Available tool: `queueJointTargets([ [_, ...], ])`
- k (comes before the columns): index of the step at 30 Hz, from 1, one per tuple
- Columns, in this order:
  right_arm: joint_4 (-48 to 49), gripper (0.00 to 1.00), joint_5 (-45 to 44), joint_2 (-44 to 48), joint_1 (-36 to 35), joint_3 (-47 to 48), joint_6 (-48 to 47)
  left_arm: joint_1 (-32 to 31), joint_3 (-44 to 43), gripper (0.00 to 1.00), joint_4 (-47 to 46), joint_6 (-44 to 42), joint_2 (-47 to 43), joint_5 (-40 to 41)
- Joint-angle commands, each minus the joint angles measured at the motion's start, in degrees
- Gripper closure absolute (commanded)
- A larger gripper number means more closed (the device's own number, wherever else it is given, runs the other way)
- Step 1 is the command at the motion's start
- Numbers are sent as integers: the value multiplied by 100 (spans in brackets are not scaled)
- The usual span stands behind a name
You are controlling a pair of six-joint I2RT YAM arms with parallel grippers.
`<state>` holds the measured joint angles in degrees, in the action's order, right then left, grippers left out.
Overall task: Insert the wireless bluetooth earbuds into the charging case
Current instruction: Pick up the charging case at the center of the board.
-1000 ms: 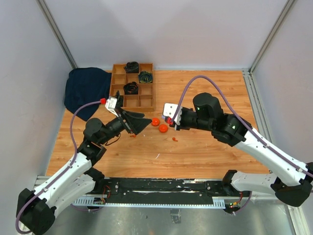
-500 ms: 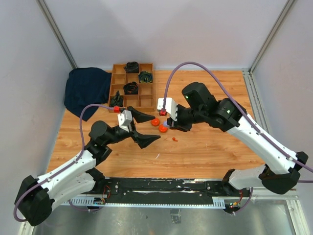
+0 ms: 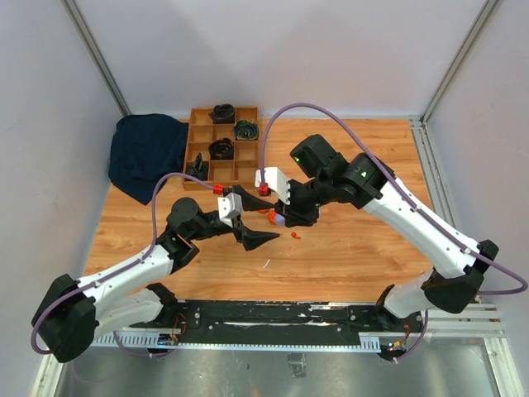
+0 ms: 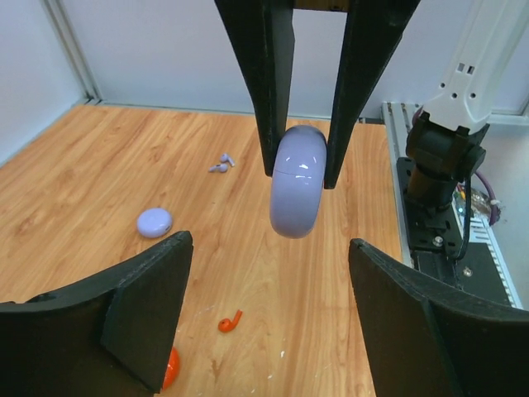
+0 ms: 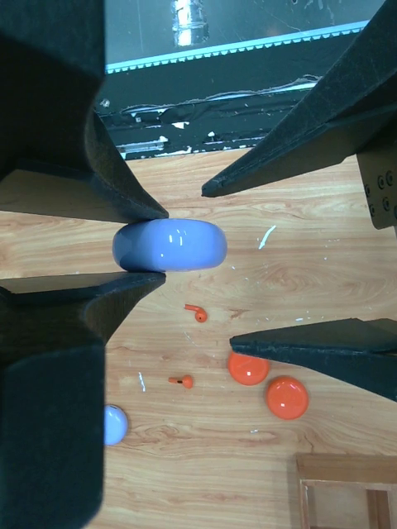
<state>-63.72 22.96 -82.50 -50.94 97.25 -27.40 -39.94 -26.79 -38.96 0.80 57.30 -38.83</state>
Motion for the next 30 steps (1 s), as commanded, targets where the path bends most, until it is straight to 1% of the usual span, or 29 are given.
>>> queueJointTargets([
  [1,-279,95,145,-126,66,286,9,-57,-219,22,-227,-117,98,-173],
  [6,-309,95,132,-243,63,368,27,-66,-248,34,-316,20,206,-242],
  [9,-307,95,84,-283,62,375,8,-74,-253,38,-400,134,305,-339],
  [13,-312,95,51,-331,63,356,14,-79,-266,49,-482,249,402,-374],
  [18,-311,95,29,-387,66,371,29,-110,-207,55,-815,457,428,-387],
  [26,-364,95,33,-484,64,442,37,-110,-143,68,-947,544,432,-372],
  [30,-394,95,51,-503,66,500,41,-110,-96,71,-947,553,434,-367],
])
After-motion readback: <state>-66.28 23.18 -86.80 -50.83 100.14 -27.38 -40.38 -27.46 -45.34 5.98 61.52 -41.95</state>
